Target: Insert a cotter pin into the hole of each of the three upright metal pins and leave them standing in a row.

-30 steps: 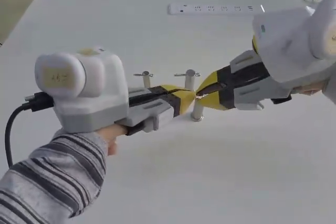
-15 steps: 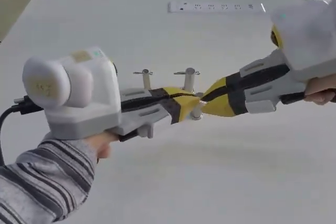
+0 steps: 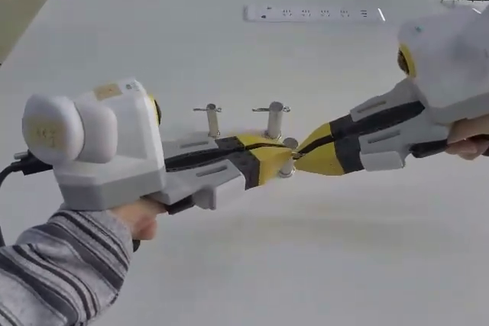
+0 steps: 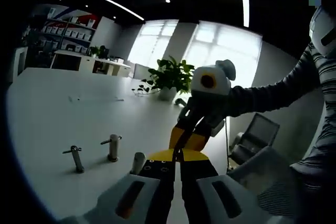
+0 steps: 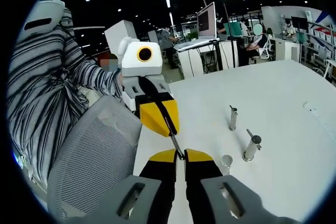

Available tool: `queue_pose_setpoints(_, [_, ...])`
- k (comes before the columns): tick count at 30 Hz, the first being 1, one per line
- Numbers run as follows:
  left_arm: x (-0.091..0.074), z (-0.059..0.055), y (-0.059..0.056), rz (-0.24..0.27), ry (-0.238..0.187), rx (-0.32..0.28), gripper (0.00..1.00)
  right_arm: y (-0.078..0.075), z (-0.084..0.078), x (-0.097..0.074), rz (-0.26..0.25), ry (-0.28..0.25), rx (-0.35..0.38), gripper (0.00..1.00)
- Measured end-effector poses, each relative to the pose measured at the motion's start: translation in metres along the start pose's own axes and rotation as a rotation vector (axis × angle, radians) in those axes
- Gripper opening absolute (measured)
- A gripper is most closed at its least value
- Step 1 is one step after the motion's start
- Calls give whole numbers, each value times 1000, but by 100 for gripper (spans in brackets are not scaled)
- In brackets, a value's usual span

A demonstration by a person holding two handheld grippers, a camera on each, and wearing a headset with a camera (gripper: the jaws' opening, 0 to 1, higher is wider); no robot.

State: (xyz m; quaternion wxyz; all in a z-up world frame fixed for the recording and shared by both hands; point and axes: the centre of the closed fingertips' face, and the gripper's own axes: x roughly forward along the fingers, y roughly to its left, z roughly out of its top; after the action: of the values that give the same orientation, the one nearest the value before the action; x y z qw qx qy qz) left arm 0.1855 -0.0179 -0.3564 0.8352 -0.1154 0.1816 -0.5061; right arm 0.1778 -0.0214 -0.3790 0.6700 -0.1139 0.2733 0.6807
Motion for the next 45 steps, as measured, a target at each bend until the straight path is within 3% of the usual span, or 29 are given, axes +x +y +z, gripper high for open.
queue_pose_setpoints(6, [2,-3,0,0,12,-4,0,1,-4,1,-7,56,-103,0])
queue_pose_setpoints(12, [4,-8,0,18,33,61,1,5,-10,2,-8,124,-202,0])
queue_pose_setpoints(16, [3,-13,7,59,54,90,6,1,-18,1,-37,190,-271,0])
queue_pose_setpoints(19, [3,-18,13,94,74,126,19,-5,-21,-2,-61,210,-283,0])
queue_pose_setpoints(26, [6,-24,25,157,79,176,29,-25,-33,-12,-129,267,-298,0])
queue_pose_setpoints(41, [30,-39,49,303,97,229,34,-66,-61,-23,-169,368,-326,0])
queue_pose_setpoints(45, [34,-46,58,332,129,205,31,-77,-69,-23,-172,390,-334,0])
